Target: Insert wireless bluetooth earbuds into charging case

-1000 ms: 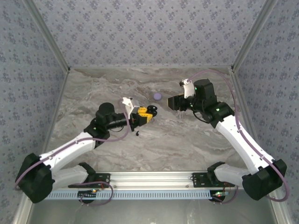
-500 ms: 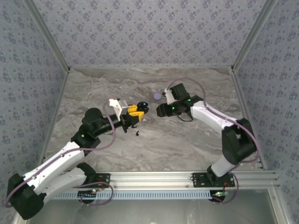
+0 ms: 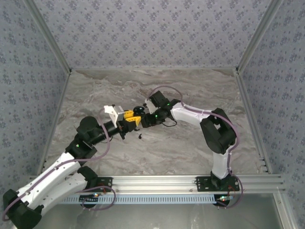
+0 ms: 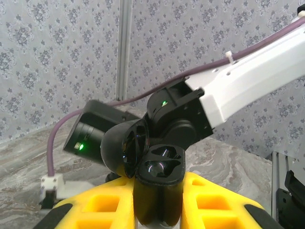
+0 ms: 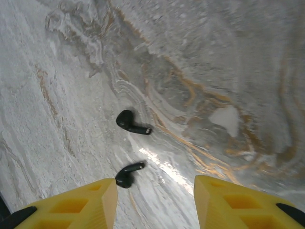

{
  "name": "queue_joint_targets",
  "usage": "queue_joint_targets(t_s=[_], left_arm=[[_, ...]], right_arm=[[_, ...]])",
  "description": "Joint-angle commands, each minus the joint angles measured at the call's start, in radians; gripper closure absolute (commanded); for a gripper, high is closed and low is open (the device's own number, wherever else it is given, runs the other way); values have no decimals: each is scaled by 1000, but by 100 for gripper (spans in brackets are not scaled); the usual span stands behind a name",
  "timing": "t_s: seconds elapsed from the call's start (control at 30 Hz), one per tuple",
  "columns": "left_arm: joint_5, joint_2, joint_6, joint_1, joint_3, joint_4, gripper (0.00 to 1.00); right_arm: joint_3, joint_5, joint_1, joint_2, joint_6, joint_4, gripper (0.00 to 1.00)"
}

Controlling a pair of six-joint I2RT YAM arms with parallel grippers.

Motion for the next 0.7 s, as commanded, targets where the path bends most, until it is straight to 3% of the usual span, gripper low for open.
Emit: queue_joint_targets(t_s=[0.0,0.27,0.67], left_arm=[[-16,-18,-6,-8,4,-11,78],[-19,-28,-3,-7,10,-25,78],[-25,-27,0,-7,10,-22,78]], right_arm=[[70,-17,28,53,-11,-31,53],[179,64,88,149,-54,-145,55],[202,164,146,192,-70,-206,55]])
